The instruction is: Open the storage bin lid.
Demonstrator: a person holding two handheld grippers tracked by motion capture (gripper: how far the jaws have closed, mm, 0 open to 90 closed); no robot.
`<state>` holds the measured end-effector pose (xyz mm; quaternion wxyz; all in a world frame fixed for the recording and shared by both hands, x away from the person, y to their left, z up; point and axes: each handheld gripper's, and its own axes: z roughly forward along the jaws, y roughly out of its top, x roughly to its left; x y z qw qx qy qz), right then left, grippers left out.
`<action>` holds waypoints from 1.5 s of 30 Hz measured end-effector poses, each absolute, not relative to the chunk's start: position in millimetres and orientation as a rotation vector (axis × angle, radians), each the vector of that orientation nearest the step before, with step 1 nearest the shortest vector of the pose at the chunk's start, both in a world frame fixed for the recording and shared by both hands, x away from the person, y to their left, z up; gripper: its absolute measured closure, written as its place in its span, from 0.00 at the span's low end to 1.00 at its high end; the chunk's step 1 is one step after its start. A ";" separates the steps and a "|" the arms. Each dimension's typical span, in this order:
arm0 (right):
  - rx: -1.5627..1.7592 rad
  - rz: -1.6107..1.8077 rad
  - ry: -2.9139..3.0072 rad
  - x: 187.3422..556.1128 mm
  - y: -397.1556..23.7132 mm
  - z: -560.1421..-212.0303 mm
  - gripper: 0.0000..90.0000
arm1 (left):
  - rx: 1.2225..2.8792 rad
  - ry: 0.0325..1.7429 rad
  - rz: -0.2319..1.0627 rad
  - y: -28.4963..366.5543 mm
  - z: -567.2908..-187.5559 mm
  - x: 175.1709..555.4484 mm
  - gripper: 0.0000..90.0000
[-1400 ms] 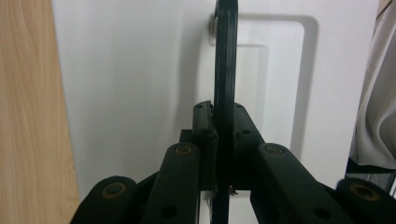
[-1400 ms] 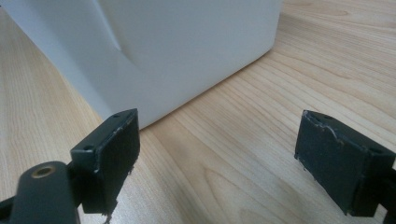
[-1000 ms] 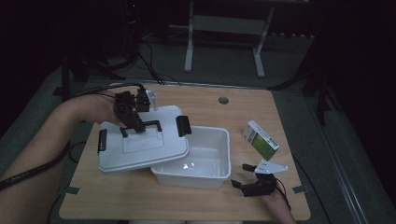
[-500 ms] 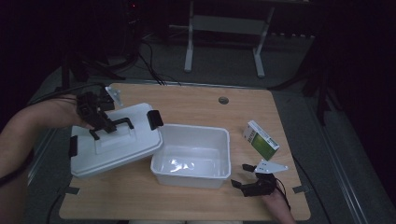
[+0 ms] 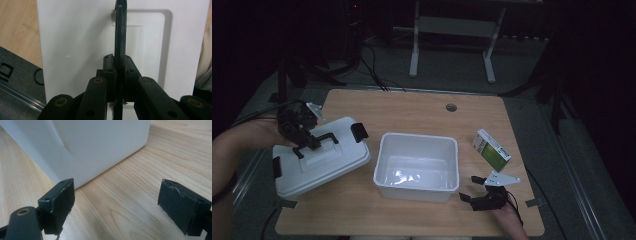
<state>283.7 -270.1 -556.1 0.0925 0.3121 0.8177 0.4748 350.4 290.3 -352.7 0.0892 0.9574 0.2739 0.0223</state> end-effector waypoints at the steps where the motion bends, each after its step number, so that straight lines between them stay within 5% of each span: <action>1: 0.924 1.406 2.428 283.7 -269.9 -556.1 0.15 | 2.846 0.822 0.063 291.2 -357.5 351.3 0.93; 20: 0.922 1.421 2.425 282.5 -271.1 -556.0 0.15 | 2.840 0.922 -0.050 286.4 -459.1 375.0 0.93; 39: 0.939 1.443 2.366 279.3 -278.1 -546.4 0.16 | 2.816 0.932 -0.094 280.8 -482.6 385.5 0.93; 45: 0.943 1.446 2.318 269.8 -280.7 -520.1 0.20 | 2.776 0.950 -0.063 286.3 -479.1 386.2 0.72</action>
